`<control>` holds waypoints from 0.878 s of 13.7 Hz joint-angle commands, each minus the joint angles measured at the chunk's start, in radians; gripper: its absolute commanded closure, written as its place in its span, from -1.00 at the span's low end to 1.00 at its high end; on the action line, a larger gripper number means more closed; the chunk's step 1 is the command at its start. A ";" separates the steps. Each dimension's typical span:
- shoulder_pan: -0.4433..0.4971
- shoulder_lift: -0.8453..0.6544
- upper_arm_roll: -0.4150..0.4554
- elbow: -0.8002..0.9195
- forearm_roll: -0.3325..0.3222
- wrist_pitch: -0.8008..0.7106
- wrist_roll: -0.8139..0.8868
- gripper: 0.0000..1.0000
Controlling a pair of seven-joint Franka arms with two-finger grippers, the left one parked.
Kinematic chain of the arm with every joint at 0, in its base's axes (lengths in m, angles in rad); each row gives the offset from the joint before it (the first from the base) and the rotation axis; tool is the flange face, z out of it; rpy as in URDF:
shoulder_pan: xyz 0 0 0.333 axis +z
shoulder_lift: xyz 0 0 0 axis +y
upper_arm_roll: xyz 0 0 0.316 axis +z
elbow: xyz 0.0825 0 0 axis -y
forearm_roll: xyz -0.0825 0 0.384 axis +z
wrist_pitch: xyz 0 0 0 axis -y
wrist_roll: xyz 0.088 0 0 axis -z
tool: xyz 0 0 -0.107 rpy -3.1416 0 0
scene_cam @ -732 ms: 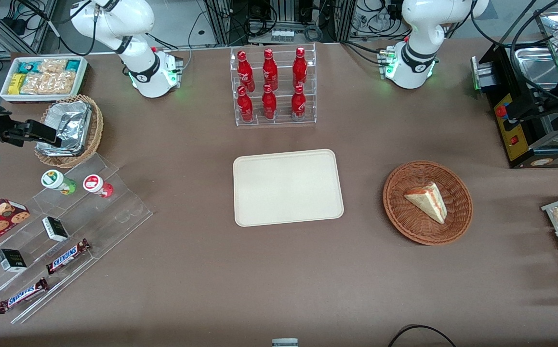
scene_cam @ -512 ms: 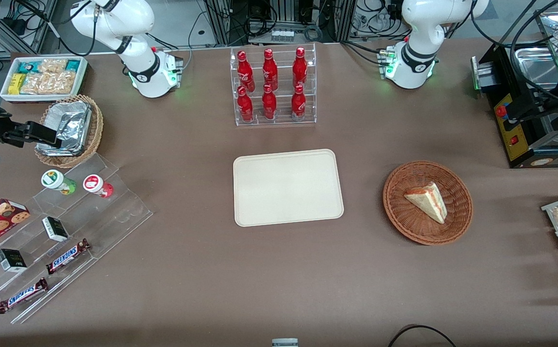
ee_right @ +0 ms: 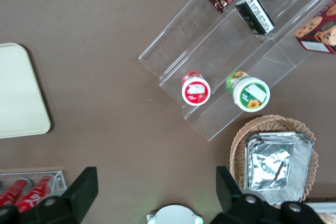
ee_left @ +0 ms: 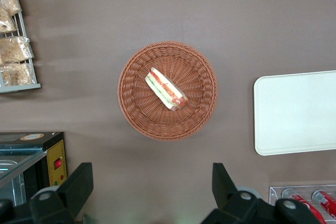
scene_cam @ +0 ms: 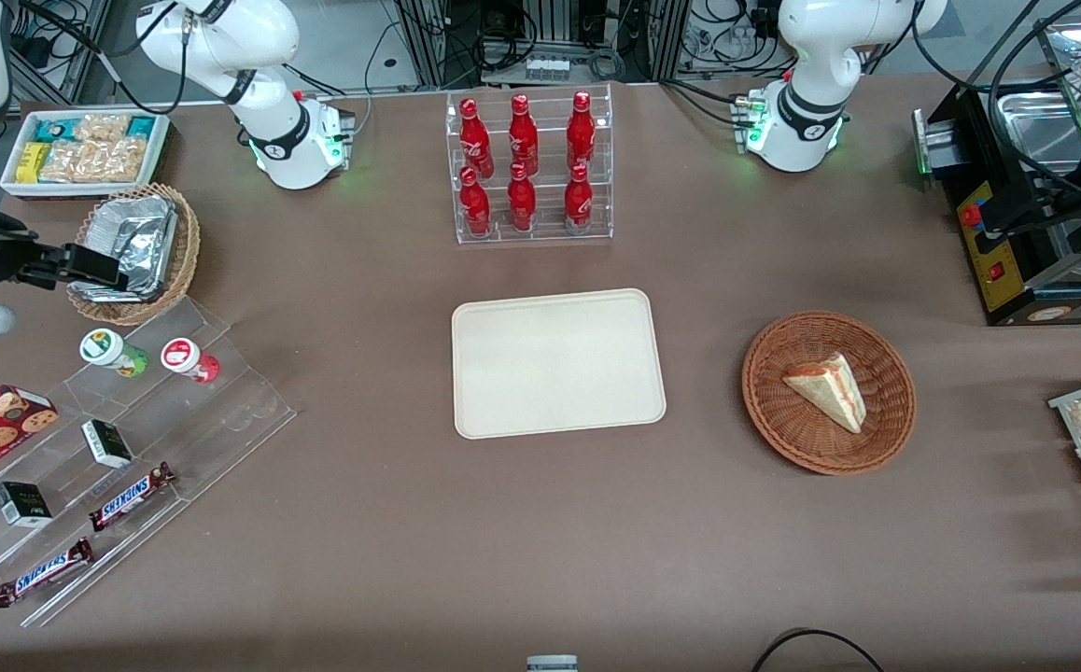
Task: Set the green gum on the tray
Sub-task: 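Move the right gripper over the green-labelled gum jar on the acrylic rack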
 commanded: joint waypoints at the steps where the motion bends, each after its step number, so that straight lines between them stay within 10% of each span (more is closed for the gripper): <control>1: -0.056 -0.021 -0.004 -0.098 -0.014 0.110 -0.160 -1.00; 12: -0.106 -0.088 -0.099 -0.488 -0.001 0.635 -0.830 -1.00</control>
